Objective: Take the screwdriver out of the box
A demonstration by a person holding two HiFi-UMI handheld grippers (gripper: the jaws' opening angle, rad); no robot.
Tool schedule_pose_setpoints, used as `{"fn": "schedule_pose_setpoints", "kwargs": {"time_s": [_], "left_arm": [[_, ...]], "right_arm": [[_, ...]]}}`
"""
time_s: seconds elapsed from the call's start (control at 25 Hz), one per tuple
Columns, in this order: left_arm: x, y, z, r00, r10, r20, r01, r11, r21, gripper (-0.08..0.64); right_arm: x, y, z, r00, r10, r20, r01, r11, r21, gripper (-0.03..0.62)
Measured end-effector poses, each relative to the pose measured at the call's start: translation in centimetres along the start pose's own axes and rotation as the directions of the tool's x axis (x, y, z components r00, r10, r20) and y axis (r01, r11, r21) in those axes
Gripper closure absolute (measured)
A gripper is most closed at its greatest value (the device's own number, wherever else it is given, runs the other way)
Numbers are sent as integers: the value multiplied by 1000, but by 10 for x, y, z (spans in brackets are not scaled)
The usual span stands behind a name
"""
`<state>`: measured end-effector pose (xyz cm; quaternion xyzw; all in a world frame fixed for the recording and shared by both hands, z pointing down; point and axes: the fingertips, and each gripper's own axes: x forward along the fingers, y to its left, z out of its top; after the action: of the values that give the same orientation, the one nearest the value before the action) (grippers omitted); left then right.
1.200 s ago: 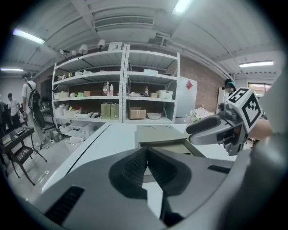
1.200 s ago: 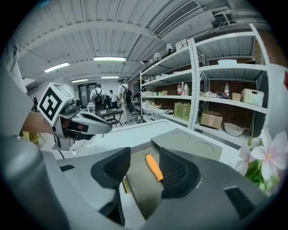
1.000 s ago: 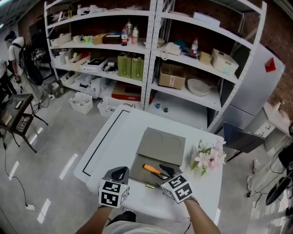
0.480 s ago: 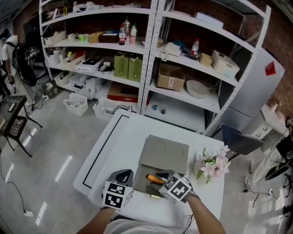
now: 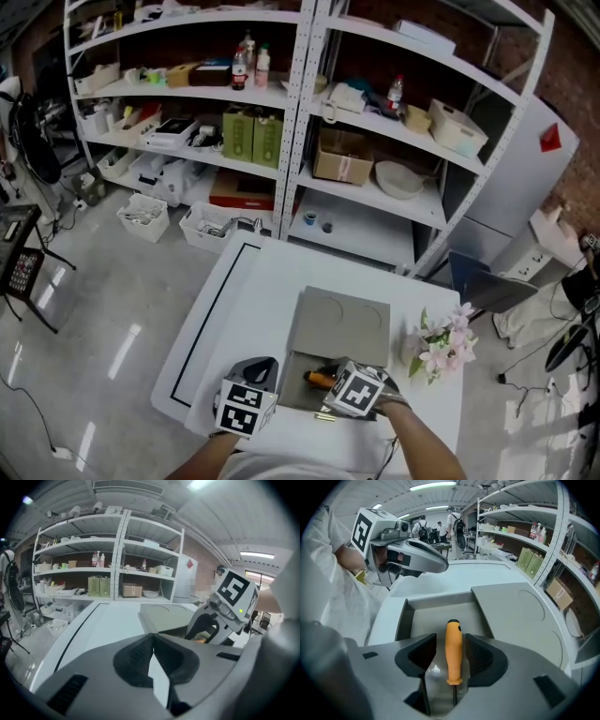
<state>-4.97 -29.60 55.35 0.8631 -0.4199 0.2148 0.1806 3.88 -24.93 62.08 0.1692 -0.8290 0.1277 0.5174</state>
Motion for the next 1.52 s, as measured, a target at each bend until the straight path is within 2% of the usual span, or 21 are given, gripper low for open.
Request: {"fn": "schedule_pose_setpoints", "kwargs": {"time_s": [0.16, 0.4, 0.68, 0.84, 1.08, 1.52], "left_arm": [[7, 10, 1, 1000, -19, -6, 19, 1000, -5, 557], [15, 15, 3, 999, -45, -13, 45, 999, -3, 557], [22, 16, 1, 997, -70, -20, 70, 998, -5, 557], [25, 13, 3, 996, -86, -12, 85, 996, -8, 557], [26, 7, 3, 995, -97, -14, 97, 995, -4, 557], [23, -2, 3, 993, -117, -10, 117, 993, 9, 557]], "right_arm": [[9, -3, -6, 998, 2, -56, -1, 1000, 19, 397], [9, -4, -8, 996, 19, -88, -16, 999, 36, 408], [8, -4, -6, 997, 4, -79, 0, 999, 51, 416], [9, -3, -5, 997, 0, -80, 5, 999, 54, 465], [8, -3, -6, 996, -7, -87, 13, 998, 69, 468], [2, -1, -1, 998, -60, -10, 60, 991, 116, 470]]}}
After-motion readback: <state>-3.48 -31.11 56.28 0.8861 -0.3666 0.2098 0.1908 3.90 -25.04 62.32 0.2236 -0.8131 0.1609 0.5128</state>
